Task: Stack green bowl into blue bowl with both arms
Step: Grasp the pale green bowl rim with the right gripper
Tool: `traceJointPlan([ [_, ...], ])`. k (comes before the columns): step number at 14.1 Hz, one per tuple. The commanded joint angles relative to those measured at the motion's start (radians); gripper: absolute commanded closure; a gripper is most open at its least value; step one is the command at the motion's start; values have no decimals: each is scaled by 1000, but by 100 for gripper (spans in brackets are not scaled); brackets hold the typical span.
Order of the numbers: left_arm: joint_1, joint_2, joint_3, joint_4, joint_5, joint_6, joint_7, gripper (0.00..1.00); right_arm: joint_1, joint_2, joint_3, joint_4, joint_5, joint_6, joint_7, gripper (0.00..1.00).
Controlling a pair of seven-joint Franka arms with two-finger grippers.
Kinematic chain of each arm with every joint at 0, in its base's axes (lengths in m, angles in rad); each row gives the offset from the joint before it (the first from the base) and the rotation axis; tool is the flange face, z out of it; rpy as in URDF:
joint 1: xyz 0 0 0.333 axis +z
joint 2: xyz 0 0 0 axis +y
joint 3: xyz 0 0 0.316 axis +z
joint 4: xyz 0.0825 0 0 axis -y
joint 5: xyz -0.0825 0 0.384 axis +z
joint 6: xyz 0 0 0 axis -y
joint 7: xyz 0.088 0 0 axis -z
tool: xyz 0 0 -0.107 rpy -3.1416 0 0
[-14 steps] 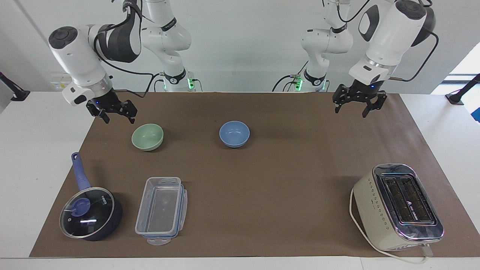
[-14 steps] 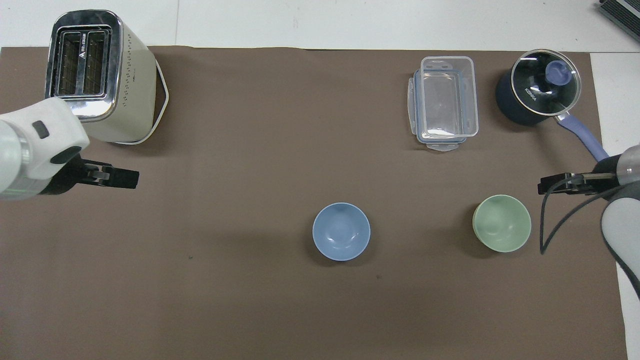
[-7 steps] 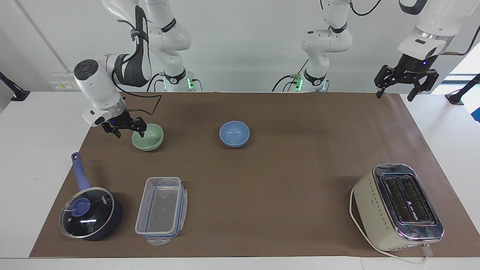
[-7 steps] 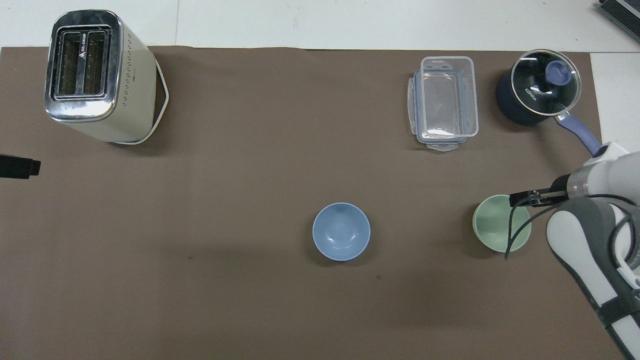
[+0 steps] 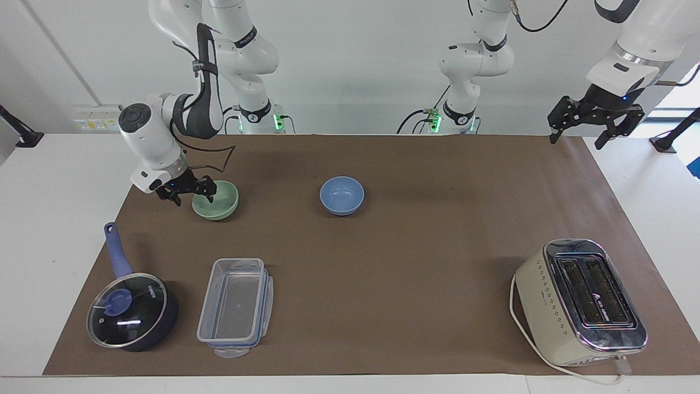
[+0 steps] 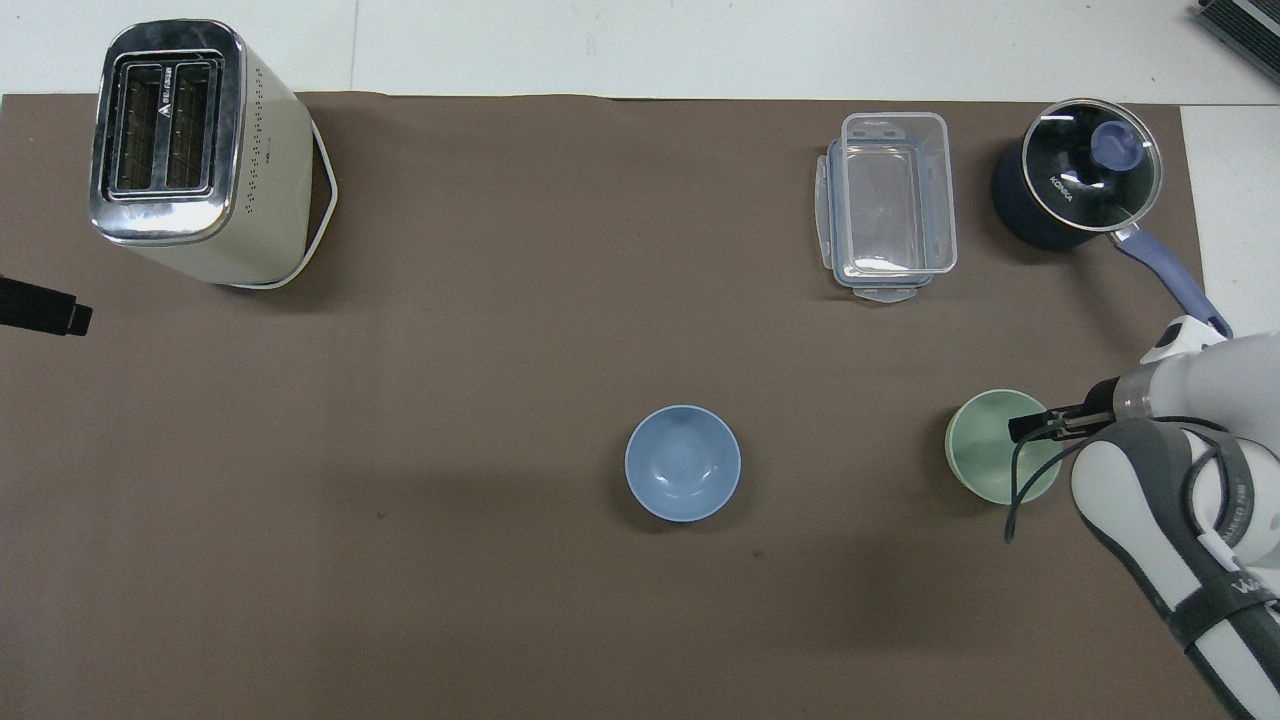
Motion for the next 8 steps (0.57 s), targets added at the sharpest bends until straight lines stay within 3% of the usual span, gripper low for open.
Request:
traceJointPlan([
  [1,-1,-10,-3,6,-16,-45,-10,0,-34,1,7,-47,27,72,-72,0],
  [2,-2,-20,-3,-15,-16,-35,-12,0,-39,7,7,-50,29,84,-85,0],
  [3,-4,-21,-3,-17,-16,-32,-12,0,-48,8,8,-50,29,85,-92,14],
  [7,-2,-19,-3,-15,-47,-22,-18,0,-48,7,7,-50,64,78,-77,95],
  [8,-4,-19,-3,-15,-44,-28,-13,0,-48,7,7,-50,84,75,-76,100],
])
